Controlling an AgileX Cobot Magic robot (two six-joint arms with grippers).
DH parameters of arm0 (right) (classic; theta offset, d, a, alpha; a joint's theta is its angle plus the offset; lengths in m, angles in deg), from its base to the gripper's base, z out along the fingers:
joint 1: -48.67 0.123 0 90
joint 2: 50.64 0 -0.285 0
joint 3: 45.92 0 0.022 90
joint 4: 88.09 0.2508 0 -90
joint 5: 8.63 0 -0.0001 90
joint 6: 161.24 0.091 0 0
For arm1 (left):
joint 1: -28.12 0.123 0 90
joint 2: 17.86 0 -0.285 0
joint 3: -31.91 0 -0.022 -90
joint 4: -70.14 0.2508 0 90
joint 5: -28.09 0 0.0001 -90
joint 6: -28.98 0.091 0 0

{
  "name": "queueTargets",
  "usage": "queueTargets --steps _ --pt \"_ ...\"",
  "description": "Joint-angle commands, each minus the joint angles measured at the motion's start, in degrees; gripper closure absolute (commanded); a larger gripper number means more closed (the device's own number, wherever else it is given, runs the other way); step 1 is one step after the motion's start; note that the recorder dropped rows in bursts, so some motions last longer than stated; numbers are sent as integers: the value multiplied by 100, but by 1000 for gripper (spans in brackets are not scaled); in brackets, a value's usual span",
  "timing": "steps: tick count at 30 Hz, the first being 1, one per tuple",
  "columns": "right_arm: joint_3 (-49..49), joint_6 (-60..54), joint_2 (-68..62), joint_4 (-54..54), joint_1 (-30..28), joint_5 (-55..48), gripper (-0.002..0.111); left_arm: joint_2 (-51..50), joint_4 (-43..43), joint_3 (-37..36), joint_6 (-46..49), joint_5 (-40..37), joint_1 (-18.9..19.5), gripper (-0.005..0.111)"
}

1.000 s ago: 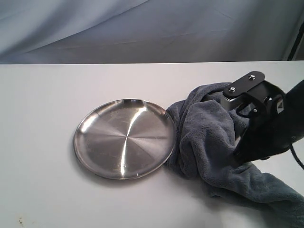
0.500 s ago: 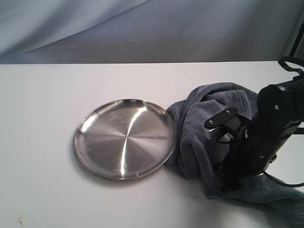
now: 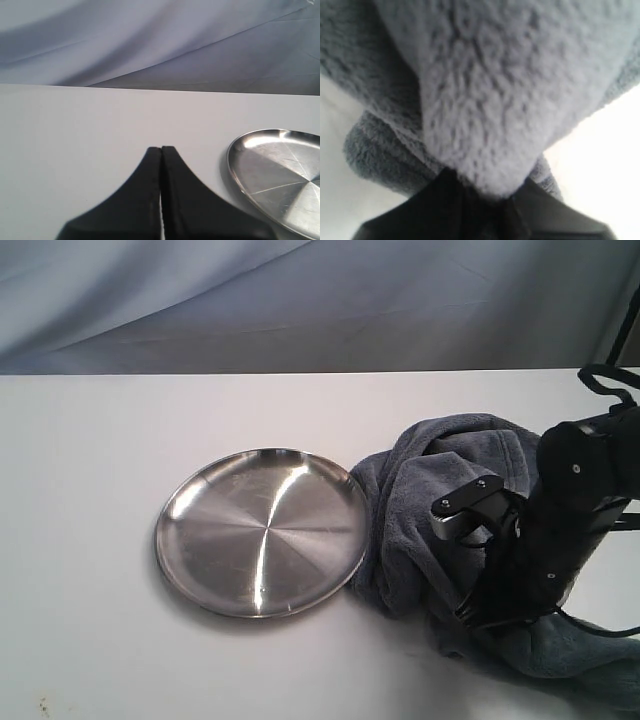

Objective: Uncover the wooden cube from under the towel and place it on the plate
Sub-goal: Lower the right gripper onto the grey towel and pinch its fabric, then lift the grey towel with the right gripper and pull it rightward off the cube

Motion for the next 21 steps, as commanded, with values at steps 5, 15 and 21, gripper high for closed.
queueTargets --steps 5,15,21 --pt "18 -9 402 -17 24 -630 108 14 -44 -22 -23 66 15 107" --pt "18 -397 1536 765 24 -630 108 14 -44 -22 -23 66 15 107" --pt "18 -1441 1733 2257 24 -860 108 14 -44 -22 -23 66 15 107"
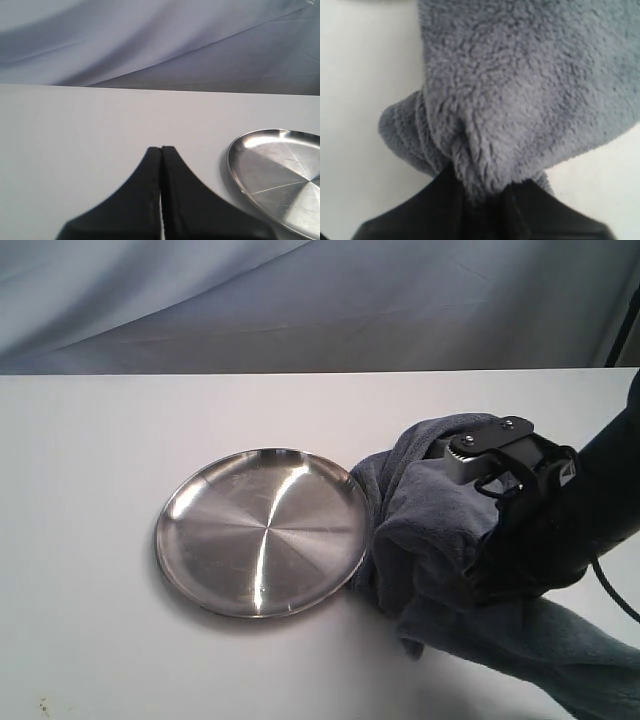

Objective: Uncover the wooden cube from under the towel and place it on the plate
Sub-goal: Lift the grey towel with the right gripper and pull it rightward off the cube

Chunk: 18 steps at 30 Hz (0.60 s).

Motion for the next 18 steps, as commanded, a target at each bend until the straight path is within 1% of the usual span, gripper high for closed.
queueTargets --steps 1,8,11,16,18 --pt "8 -806 102 1141 24 -244 108 14 -44 -22 -23 66 15 107" --pt "8 -1524 102 2327 24 -217 108 14 -44 -22 -23 66 15 107" --pt "8 -1616 102 2748 24 80 108 14 -44 -22 -23 66 15 107" --pt "39 -1635 102 3188 24 646 108 14 -44 -22 -23 66 15 107" --pt "163 -1662 102 3188 14 609 108 14 -44 -22 -23 66 15 107"
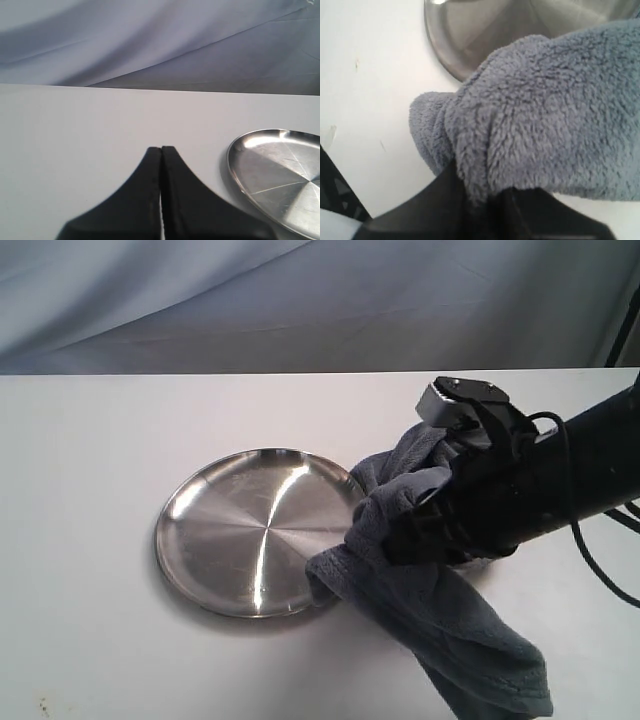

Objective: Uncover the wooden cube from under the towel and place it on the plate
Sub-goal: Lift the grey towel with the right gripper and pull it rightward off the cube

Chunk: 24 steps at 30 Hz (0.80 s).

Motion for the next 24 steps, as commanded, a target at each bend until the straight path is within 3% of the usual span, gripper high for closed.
queueTargets --steps 1,8,11,15,24 --pt "273 -134 62 276 14 95 108 14 -44 -22 -23 66 15 107" --pt "1405 -59 62 166 14 -338 108 14 -44 -22 -23 66 15 107" --pt "1774 553 62 -541 14 -328 108 14 -44 -22 -23 66 15 107" --pt "1805 955 62 -1290 -89 -202 108 14 -44 -22 -23 66 15 107" --pt "1805 967 62 -1092 -868 254 108 14 -44 -22 -9 66 15 107"
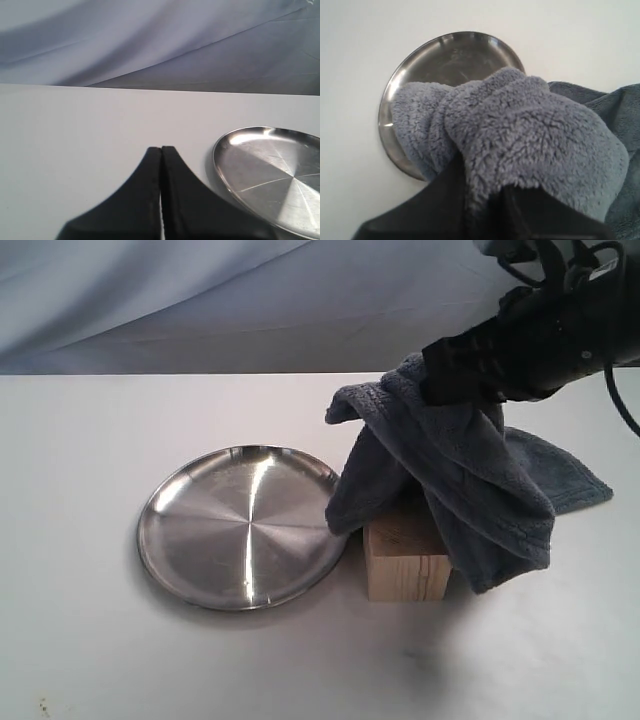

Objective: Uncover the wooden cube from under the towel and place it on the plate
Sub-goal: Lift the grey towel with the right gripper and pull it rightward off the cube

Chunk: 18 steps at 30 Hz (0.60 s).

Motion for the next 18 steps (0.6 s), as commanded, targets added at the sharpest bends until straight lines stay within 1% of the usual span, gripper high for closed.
queueTargets --steps 1,4,13,18 --pt "53 -2 62 66 -261 310 108 14 -44 -22 -9 66 15 107" --pt "53 -2 62 43 -362 497 108 14 -44 -22 -9 66 15 107" --pt "53 -2 62 -71 -367 1196 108 14 -44 -22 -9 66 15 107" --pt "53 81 -8 -478 -367 1559 108 14 -44 -22 -9 66 15 107"
